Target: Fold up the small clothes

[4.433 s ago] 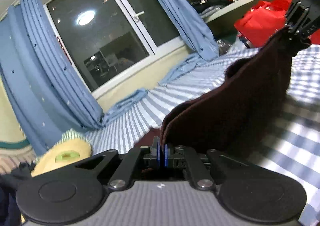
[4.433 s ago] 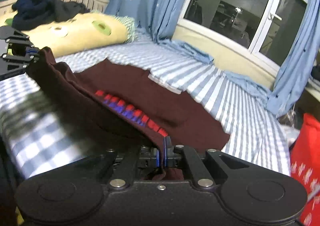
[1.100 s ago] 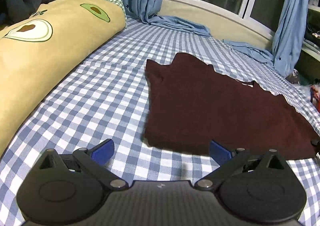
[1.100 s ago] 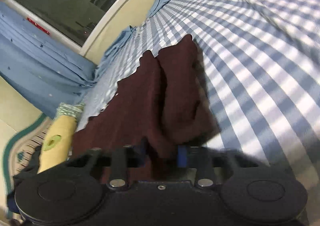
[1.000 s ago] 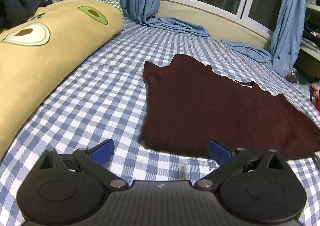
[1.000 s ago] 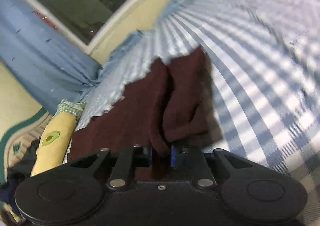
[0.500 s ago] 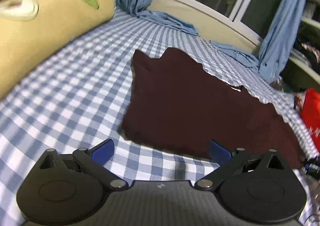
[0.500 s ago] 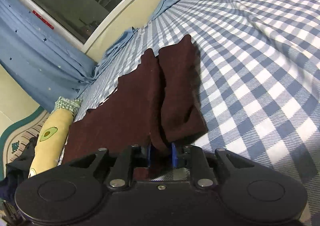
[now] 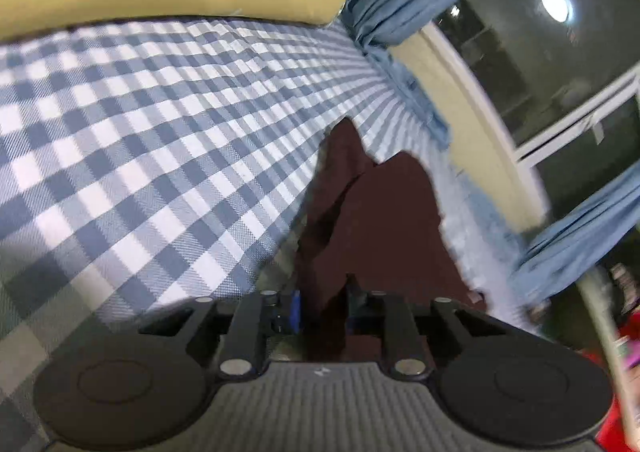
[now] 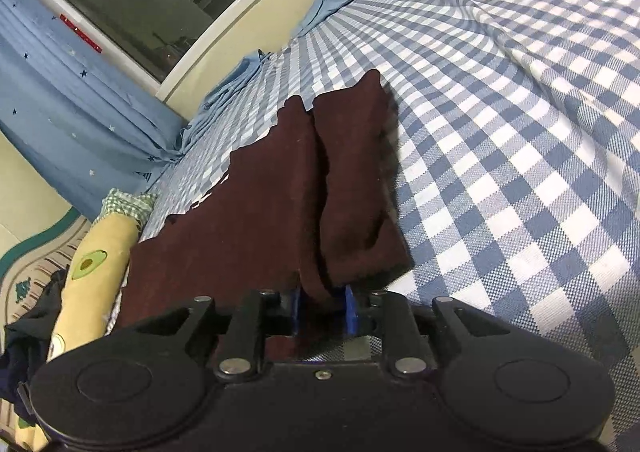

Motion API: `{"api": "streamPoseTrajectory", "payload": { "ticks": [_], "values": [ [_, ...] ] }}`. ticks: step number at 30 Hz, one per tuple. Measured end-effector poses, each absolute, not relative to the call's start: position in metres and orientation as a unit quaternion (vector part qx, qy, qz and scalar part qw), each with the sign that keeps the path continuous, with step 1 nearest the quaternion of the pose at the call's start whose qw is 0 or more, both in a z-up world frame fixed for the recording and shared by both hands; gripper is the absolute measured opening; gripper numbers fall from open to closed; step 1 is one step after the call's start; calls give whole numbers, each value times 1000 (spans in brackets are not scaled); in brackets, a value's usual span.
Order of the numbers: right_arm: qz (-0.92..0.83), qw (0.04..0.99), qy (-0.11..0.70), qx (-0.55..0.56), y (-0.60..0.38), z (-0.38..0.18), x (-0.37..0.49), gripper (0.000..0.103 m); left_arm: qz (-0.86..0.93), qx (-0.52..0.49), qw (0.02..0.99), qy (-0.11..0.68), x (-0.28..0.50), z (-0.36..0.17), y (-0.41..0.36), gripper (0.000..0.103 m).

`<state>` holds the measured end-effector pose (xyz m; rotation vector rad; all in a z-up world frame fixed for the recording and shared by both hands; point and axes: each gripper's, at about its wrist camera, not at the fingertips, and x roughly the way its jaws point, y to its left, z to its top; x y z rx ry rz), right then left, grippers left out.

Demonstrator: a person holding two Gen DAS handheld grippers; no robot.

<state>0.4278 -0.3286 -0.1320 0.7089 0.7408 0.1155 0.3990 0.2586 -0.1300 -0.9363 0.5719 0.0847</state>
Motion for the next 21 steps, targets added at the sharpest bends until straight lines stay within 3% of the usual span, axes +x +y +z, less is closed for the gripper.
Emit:
{"api": "streamPoseTrajectory", "payload": {
  "ticks": [3,8,12,15,18,19,20,21],
  "values": [
    [58,881,333,330,-327,-124,424,16,29,-439,864,244,384,-120,258,17],
    [72,889,269,363,-335,-86,412,14,14,-406,881,243,370,-99,245,17],
    [56,880,311,354,-344,-96,420,14,36,-382,877,288,377,-119,246,17],
    [42,872,348,340,-345,-119,419,18,37,-369,878,304,377,-127,247,25],
    [36,865,358,351,-351,-126,412,42,52,-309,895,317,369,-111,236,63],
    [35,865,354,354,-353,-125,409,46,69,-275,903,322,366,-100,229,86],
    [32,866,356,349,-354,-121,406,56,92,-250,908,325,361,-92,224,103],
    [20,870,360,335,-354,-115,402,67,122,-217,913,324,356,-82,217,102]
  ]
}}
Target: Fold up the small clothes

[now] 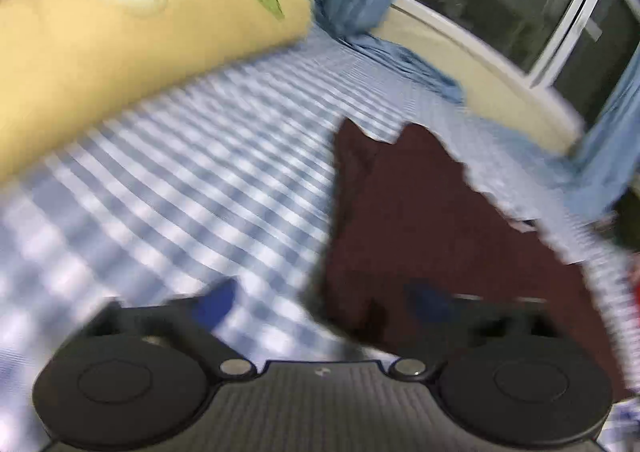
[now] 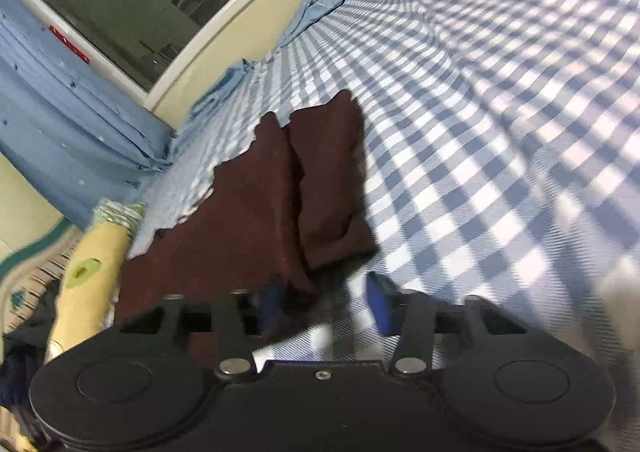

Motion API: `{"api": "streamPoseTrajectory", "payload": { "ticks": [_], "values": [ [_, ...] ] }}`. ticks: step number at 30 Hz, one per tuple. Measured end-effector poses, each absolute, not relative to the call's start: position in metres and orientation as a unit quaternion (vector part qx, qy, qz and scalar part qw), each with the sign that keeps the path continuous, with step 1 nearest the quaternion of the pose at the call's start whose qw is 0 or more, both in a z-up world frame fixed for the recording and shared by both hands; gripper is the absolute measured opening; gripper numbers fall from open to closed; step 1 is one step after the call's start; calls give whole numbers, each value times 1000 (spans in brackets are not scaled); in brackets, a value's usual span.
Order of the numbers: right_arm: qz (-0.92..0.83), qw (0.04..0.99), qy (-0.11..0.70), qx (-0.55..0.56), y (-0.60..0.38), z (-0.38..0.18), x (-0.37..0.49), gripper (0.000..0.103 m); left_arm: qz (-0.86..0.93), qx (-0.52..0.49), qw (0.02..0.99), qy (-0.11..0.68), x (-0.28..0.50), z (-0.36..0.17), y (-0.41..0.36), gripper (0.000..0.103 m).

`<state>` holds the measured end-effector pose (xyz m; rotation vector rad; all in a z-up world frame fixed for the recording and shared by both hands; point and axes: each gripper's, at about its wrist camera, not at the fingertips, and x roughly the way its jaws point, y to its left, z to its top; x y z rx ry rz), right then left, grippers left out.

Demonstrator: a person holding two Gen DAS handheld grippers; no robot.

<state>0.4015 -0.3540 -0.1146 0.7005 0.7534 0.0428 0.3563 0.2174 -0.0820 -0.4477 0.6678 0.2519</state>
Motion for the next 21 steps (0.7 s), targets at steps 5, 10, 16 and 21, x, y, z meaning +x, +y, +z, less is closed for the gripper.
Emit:
{"api": "streamPoseTrajectory", "payload": {
  "ticks": [5,10,16,21],
  "values": [
    [-31,912,349,214,-337,-76,371,85,137,-137,921,339,342,-45,198,102],
    [-12,933,316,175,-317,-46,342,91,126,-111,931,324,330,-17,184,102],
    [24,940,293,171,-286,-21,336,93,118,-86,940,307,327,-3,178,102],
    [47,945,290,146,-263,-12,338,94,102,-61,944,307,341,-15,187,102]
  ]
}}
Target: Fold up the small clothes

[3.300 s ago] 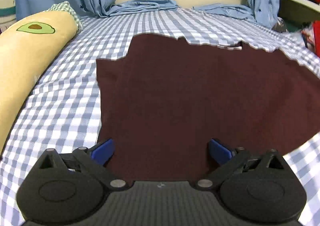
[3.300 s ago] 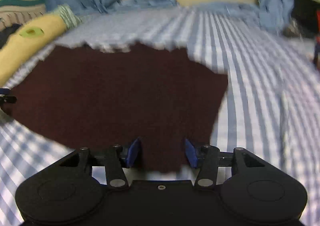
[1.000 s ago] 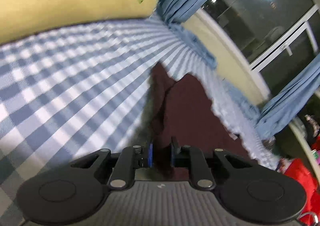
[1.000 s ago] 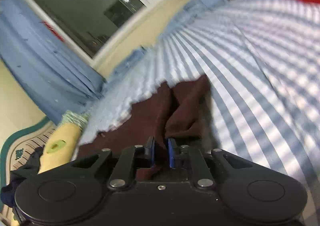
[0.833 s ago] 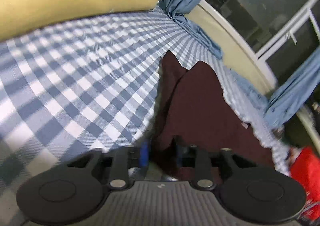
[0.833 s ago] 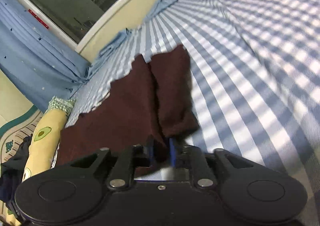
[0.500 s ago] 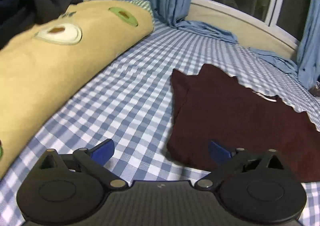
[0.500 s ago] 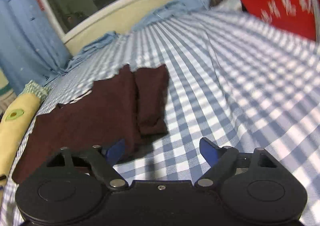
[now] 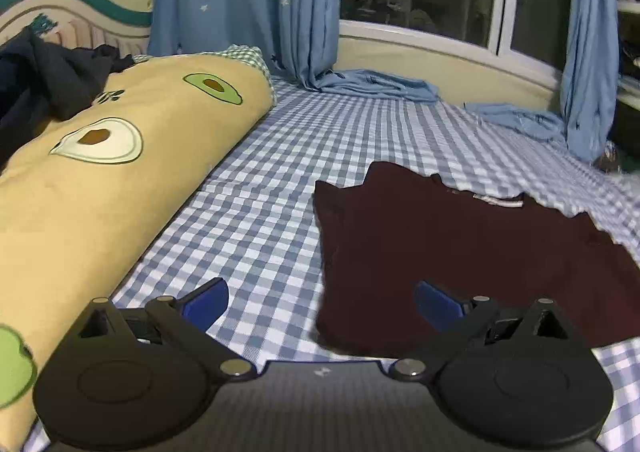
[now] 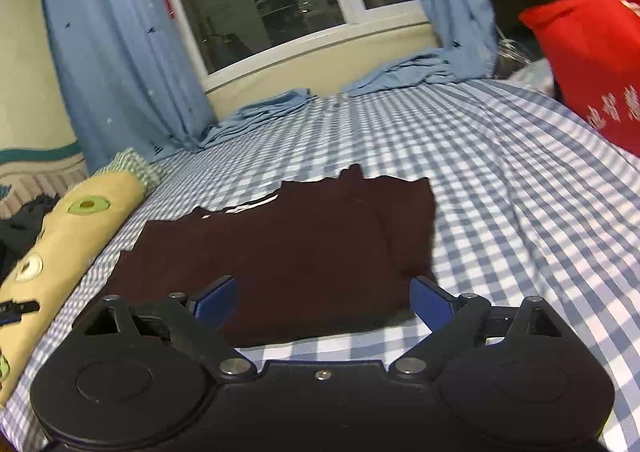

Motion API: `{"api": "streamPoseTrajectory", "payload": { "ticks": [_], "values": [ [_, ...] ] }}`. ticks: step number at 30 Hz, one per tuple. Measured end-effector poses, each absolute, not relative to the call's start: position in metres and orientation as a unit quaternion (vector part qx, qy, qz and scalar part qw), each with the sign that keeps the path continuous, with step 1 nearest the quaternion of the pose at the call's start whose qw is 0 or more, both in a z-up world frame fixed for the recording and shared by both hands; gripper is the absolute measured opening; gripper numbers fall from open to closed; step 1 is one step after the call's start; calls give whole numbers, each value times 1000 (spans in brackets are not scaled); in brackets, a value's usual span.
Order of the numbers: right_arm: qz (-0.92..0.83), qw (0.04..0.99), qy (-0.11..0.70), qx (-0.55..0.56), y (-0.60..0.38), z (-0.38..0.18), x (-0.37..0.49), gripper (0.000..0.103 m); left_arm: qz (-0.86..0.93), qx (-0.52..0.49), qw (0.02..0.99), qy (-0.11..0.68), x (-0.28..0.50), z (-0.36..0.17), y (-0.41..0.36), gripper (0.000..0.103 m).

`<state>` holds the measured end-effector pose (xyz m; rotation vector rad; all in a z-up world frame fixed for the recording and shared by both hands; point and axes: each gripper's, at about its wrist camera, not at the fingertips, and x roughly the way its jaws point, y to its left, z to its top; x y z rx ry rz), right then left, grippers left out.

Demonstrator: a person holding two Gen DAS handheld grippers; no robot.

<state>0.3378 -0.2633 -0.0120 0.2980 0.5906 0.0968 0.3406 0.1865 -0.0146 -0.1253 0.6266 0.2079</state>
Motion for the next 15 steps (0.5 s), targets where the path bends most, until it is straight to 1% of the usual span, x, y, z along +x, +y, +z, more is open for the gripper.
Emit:
{"api": "streamPoseTrajectory", "payload": {
  "ticks": [6,10,12,15],
  "values": [
    [59,945,294,132,-249,-9,339,94,99,-54,935,336,377,-46,210,102],
    [62,945,295,126,-242,-6,340,94,34,-113,924,365,403,-64,235,102],
    [60,947,295,116,-239,-4,342,94,5,-138,920,366,412,-71,246,102],
    [60,947,294,111,-235,-4,346,94,-51,-189,905,377,425,-84,259,99]
  ]
}}
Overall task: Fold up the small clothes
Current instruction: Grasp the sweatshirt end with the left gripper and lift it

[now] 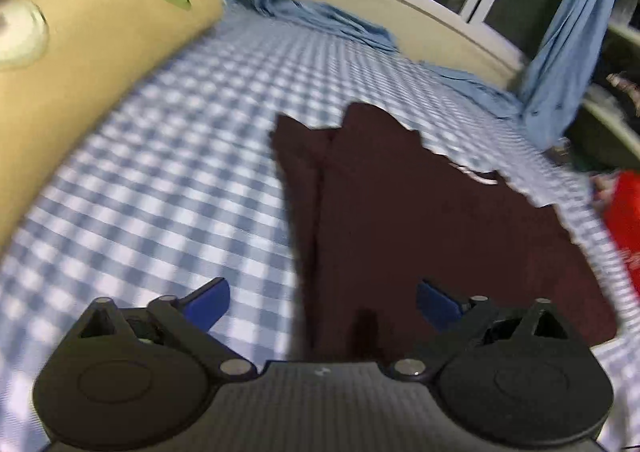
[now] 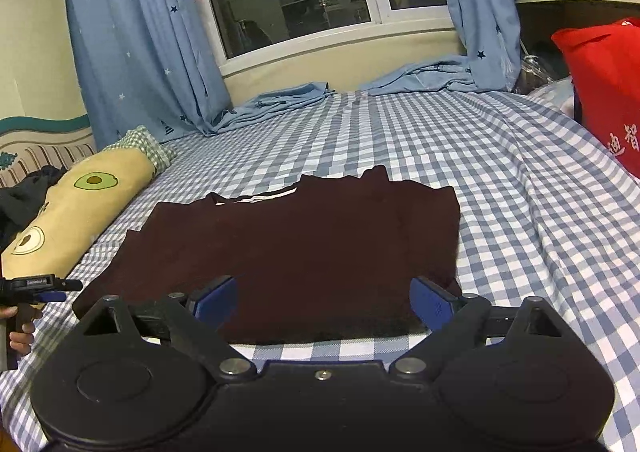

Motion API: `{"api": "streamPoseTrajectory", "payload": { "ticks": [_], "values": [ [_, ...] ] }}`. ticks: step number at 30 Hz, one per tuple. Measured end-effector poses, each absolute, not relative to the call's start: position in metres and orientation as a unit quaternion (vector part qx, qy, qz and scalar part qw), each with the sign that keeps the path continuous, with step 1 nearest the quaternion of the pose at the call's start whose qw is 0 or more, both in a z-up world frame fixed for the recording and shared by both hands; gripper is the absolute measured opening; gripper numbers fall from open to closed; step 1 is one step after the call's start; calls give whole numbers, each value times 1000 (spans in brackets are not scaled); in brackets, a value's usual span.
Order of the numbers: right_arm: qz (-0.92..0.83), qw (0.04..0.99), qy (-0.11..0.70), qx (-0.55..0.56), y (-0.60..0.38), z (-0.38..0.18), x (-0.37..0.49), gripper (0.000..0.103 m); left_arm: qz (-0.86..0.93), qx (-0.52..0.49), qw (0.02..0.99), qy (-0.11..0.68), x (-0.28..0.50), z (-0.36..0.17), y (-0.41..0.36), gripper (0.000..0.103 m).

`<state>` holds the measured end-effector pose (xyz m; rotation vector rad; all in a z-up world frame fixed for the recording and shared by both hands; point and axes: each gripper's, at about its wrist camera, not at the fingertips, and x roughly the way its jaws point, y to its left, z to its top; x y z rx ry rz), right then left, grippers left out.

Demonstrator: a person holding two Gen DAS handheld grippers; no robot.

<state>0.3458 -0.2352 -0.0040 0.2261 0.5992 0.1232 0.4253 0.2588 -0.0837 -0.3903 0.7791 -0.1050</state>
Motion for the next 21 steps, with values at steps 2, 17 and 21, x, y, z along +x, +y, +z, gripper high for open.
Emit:
{"api": "streamPoseTrajectory", "payload": {
  "ticks": [2,17,21],
  "values": [
    [60,947,295,111,-233,-3,349,94,-81,-223,892,385,434,-94,267,99],
    [72,953,286,64,-203,1,363,94,-155,-342,845,380,499,-131,265,95],
    [68,955,281,60,-204,4,362,94,-133,-342,844,390,509,-129,263,70]
  ]
}}
